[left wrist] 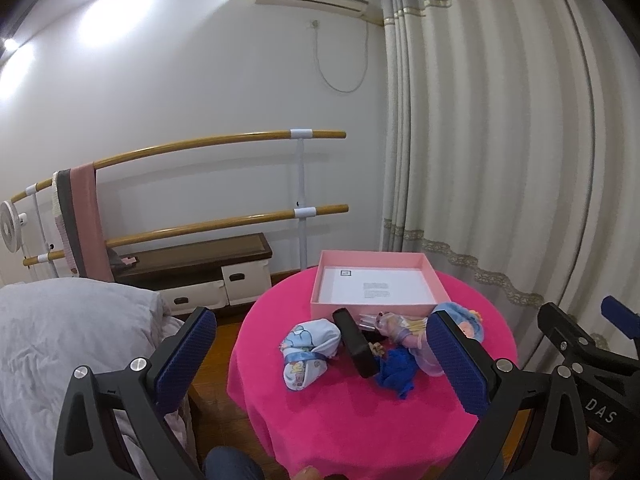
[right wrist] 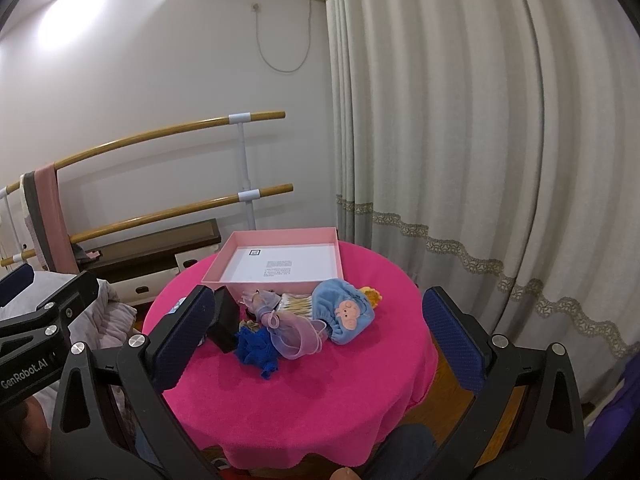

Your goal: Organize soft objects

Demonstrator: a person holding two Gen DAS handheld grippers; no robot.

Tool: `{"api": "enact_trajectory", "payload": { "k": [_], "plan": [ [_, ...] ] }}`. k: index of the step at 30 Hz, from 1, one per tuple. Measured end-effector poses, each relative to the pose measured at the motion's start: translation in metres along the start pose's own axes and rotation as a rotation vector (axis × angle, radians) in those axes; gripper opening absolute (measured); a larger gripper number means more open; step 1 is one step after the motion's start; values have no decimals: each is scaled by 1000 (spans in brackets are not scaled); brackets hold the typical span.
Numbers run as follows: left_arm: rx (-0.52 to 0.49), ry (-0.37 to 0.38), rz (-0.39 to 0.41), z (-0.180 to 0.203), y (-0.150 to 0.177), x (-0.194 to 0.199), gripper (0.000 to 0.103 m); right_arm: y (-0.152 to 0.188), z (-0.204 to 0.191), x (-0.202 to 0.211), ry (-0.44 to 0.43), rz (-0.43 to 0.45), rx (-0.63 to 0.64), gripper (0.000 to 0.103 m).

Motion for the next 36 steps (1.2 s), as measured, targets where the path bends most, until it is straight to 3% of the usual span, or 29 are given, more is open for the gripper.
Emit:
{"api": "enact_trajectory", "payload": {
  "k": [23, 36],
  "plan": [
    [10, -10, -23, -7, 7, -17, 103, 9, -2, -10, -8, -27, 9, 103],
    [9, -33, -119, -18, 28, -78, 103, 35, 3, -68, -22, -155, 18, 103]
  ]
}}
Point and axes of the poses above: each gripper's, at about its wrist camera, not at the fingertips, and x roughly against the way its jaws point, z to its right, y to its underside, the point moved 9 cm from there along -x, roughly the way its jaws point, and after that the axes turned 3 degrees about -z, right-handed, at the moved point
